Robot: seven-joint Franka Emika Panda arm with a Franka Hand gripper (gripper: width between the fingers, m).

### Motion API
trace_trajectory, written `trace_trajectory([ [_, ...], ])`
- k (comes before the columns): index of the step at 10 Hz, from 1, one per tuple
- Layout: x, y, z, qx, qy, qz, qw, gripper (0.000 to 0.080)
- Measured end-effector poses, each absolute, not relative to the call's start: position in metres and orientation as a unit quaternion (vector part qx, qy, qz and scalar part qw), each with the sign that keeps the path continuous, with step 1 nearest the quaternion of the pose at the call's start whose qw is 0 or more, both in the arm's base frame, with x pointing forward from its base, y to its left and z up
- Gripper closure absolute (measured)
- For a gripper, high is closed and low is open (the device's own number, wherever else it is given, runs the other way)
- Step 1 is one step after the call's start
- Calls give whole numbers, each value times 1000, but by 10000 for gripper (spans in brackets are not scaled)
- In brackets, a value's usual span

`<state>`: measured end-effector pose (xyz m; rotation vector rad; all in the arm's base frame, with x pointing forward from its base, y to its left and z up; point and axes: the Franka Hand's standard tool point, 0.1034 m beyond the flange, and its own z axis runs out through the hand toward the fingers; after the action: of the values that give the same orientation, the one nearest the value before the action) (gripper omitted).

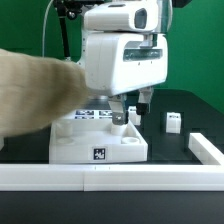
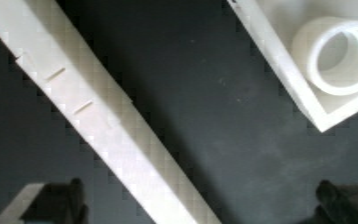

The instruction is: Assemble one leg

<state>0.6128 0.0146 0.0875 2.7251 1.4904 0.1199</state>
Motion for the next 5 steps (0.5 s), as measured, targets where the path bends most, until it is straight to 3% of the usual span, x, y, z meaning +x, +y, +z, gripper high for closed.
trace_trajectory([
  [5, 614, 14, 88, 875, 481, 43, 19, 150],
])
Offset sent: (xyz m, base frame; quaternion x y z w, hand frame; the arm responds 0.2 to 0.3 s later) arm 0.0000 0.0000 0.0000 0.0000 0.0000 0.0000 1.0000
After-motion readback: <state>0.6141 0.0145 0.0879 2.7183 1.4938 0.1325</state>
